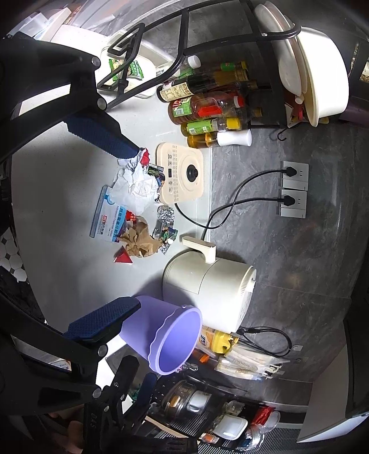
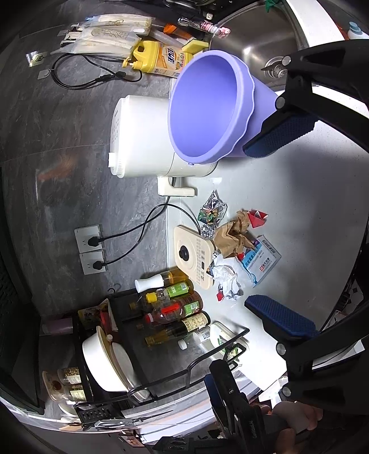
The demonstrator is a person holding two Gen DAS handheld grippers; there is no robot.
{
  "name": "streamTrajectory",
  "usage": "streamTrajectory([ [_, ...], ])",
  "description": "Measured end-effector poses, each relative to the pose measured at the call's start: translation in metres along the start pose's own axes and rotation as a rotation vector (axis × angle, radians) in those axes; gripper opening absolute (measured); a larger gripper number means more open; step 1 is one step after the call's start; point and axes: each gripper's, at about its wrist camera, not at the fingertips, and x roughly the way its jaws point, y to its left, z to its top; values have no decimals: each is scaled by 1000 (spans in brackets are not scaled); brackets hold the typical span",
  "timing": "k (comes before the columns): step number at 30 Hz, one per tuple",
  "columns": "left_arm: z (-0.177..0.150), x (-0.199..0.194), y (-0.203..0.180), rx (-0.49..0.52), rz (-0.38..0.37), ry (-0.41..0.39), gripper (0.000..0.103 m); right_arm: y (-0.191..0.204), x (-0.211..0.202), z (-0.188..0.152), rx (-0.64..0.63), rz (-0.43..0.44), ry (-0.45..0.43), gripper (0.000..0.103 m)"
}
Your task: Collect trash
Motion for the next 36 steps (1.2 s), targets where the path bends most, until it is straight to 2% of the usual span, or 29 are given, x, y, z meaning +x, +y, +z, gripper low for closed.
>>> streamTrajectory([
  [36,-9,-7,-5,-22,-2,-12,97,-5,-3,-4,-5,-15,-8,95],
])
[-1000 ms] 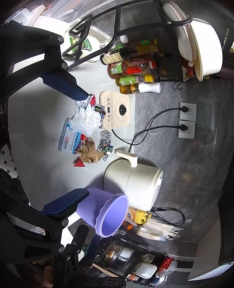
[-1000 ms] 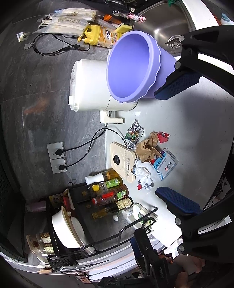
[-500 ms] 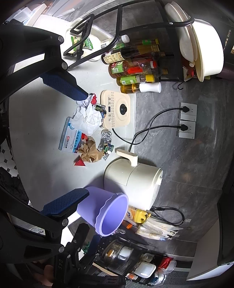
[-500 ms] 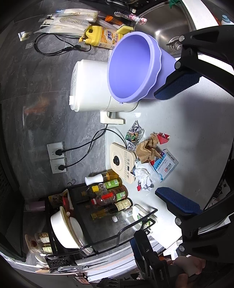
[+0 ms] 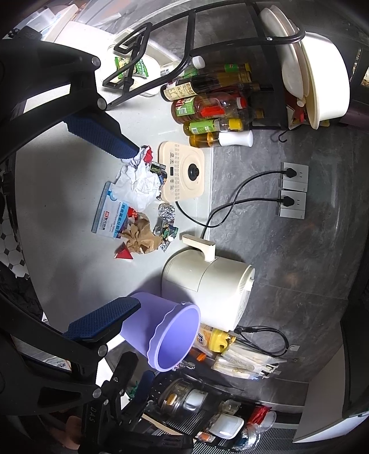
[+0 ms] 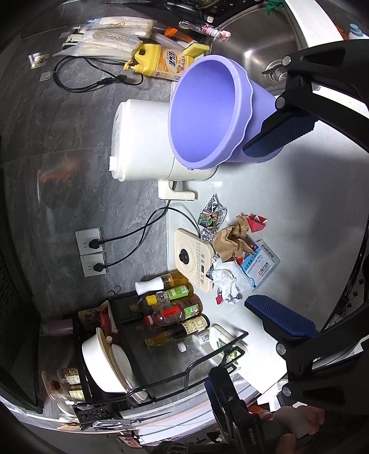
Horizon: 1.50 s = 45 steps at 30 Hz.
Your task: Collect trash
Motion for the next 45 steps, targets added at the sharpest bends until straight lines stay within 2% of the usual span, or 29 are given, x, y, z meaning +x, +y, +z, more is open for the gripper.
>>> streamTrajectory([
  [14,3,7,11,-28,24,19,97,-3,7,2,-2,3,16,95],
  [23,1,43,43,-41,41,96,97,3,35,5,2,-6,54,95],
  [26,-1,58,57,-58,22,124,96,6,46,4,-3,0,64,95],
  [30,1,84,78,-126,10,167,85,10,66,1,-10,17,98,86],
  [37,0,124,95,-125,-7,216,66,17,104,-4,-14,39,149,69],
  [45,-7,176,99,-66,-29,286,57,13,148,-14,17,15,220,56],
])
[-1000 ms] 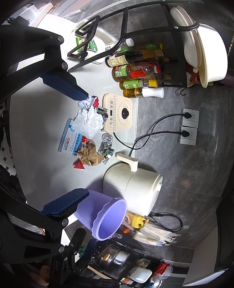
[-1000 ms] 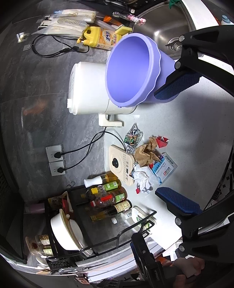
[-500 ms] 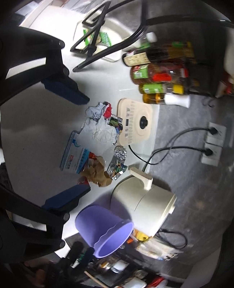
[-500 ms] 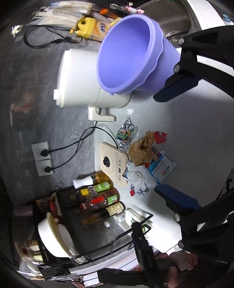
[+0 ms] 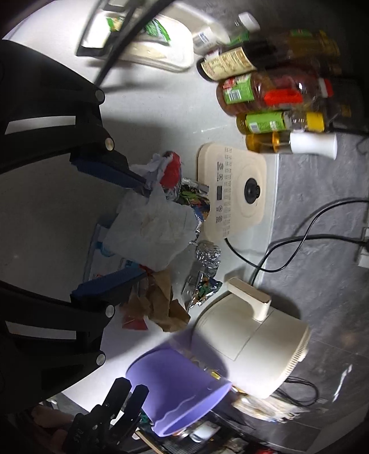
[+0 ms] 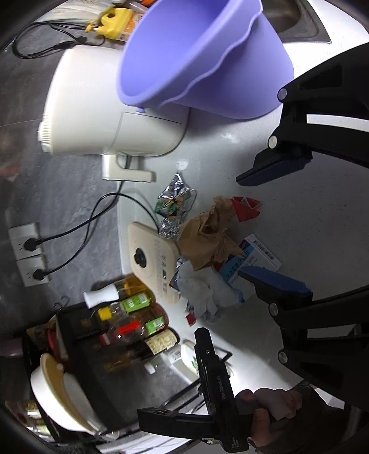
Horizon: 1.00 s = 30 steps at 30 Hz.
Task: Collect trash
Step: 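Grasp the red paper triangle with the right gripper while the left gripper grasps white tissue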
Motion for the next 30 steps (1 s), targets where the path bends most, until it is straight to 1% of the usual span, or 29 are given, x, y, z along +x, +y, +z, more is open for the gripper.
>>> streamTrajectory([
  [3,5,13,-4,31,-18,7,57,-5,14,0,18,-10,21,53],
  [5,10,25,-8,53,-35,15,53,-9,23,1,29,-18,33,52],
  [7,14,36,-11,70,-49,28,47,-13,33,1,41,-18,42,51],
  [8,16,44,-12,81,-54,39,45,-15,38,1,48,-21,47,51],
  [14,21,74,-17,135,-49,93,44,-24,63,3,80,-7,84,51],
  [15,21,79,-16,138,-50,103,42,-24,68,4,75,-7,95,51],
  [16,20,83,-15,138,-48,112,37,-24,74,4,70,-9,108,51],
  [17,19,86,-14,136,-47,120,33,-24,78,4,66,-11,117,50],
  [18,19,89,-13,133,-48,127,26,-23,84,3,60,-13,130,49],
  [19,19,91,-11,130,-50,132,20,-22,88,3,57,-13,137,45],
  [21,18,90,-9,118,-59,131,16,-22,98,1,55,-12,160,40],
  [22,18,89,-8,115,-64,128,14,-22,102,0,55,-11,171,33],
  [23,18,87,-9,115,-69,124,14,-22,108,-1,54,-6,185,23],
  [25,18,83,-10,116,-79,116,12,-21,116,-3,56,10,214,23],
  [30,25,64,-15,97,-85,68,12,-20,102,0,49,22,185,22],
])
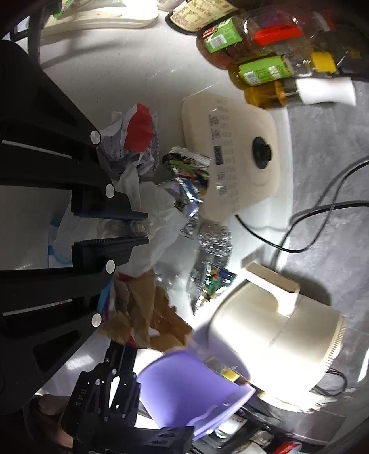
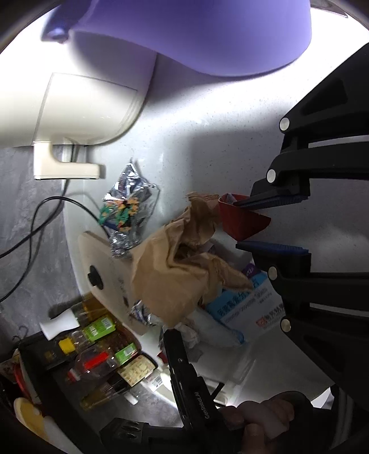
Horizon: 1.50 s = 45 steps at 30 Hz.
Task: Collect trash
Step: 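Grasp the red paper triangle with the right gripper while the left gripper grasps white tissue, then carry both items over the lavender bucket and open both grippers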
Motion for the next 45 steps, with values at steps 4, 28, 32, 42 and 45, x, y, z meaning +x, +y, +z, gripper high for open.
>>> streamTrajectory([
  [4,8,-31,-7,-15,-1,-84,12,1,-25,2,-3,10,-44,22],
  [28,79,-96,-117,208,-173,-261,12,-37,-193,36,13,-145,-439,23],
  [32,87,-86,-142,260,-222,-251,12,-64,-204,41,20,-233,-455,25],
  [42,101,-55,-211,367,-365,-218,12,-100,-236,13,107,-397,-466,64],
  [45,101,-46,-231,395,-401,-202,12,-109,-248,2,146,-414,-471,66],
])
